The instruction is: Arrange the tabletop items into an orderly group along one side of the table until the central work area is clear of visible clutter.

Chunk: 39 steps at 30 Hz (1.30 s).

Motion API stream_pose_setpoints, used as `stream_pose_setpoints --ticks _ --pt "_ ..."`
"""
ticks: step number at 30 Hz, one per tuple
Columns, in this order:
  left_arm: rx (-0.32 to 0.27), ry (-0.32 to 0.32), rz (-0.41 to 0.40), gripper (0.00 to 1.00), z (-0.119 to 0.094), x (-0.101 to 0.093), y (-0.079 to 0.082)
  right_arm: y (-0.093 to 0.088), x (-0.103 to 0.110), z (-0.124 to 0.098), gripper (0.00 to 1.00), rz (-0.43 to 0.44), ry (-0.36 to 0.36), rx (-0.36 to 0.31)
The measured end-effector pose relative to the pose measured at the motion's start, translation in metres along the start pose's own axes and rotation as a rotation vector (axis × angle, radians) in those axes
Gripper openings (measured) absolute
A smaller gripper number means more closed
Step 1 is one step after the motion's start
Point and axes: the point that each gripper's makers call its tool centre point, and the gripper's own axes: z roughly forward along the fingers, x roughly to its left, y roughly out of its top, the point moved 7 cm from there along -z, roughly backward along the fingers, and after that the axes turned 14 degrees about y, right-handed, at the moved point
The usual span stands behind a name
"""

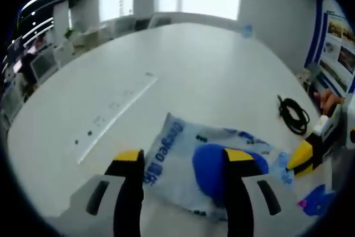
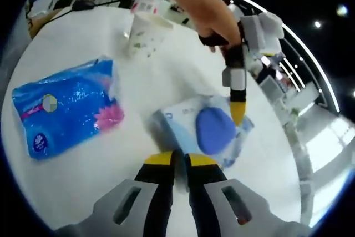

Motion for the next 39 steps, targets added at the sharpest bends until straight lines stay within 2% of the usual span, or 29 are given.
stream_pose_setpoints --ticks 12,19,28,33,36,39 --pt "0.023 -0.032 0.014 0.54 -0.008 -0.023 -0.008 0.002 0.030 -0.018 0.06 -0.105 0.118 -0.017" --pt "0.030 -0.055 0.037 0.53 -0.011 -0.037 -0.010 -0.002 0.051 -0.032 0.05 -0.185 0.186 0.008" --pt "0.042 -0.098 0.060 0.40 -0.008 -0.050 -0.011 -0.012 0.058 -0.044 0.05 -0.195 0.194 0.033" --pt "0.059 -0.130 0.078 0.26 -0.010 -0.053 -0.014 -0.013 0.057 -0.045 0.05 -0.197 0.190 0.042" --pt "0.067 -0.125 0.082 0.21 -0.010 -0.051 -0.016 -0.014 0.057 -0.045 0.05 -0.199 0.190 0.048" --pt "0.064 -0.097 0.111 0.07 -0.012 -0.046 -0.016 -0.017 0.058 -0.045 0.04 -0.200 0.191 0.058"
